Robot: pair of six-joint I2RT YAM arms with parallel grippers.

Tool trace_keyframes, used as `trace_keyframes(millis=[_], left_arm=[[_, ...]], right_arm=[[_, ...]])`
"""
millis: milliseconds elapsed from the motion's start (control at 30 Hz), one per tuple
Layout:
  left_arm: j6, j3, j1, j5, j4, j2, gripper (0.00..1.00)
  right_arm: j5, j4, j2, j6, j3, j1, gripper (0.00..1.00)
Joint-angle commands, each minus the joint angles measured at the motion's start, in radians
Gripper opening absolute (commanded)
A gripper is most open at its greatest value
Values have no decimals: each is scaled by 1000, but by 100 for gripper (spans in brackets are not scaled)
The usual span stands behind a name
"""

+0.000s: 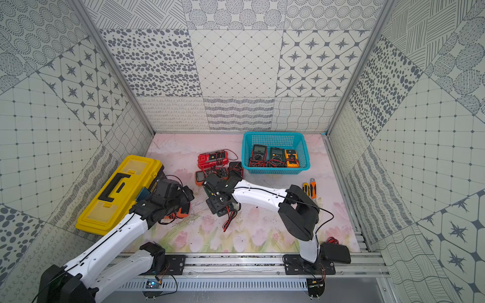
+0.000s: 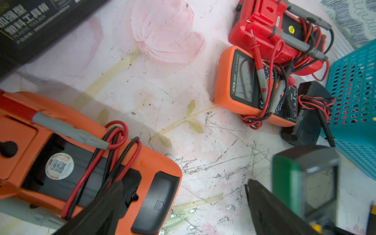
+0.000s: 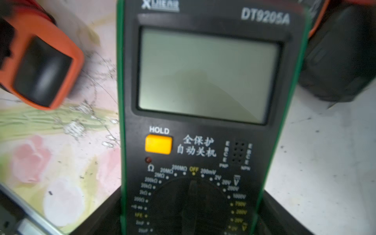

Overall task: Put the multimeter into the basket
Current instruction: Pick up the multimeter from the center of the board, then place the multimeter in the basket.

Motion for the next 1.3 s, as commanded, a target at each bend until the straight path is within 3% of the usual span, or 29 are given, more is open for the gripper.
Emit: trace_keyframes(millis=[0,233,500,933,1267], left_arm=[[-6,-11,9,-32,-2,-31,99],[-2,-9,9,-16,13,-6,99],[-2,-14,10,12,22,29,99],[5,-15,9,33,69,34,99],[14,-12,8,21,57,27,99]], right_arm=[[51,64,-94,-23,5,-33,15],[118,71,-182,-55,71,-171,16],[151,101,-158,-121,189,-374,17],[165,12,182,-121,562,-563,17],[142,-118,343,-56,663,-596,17]])
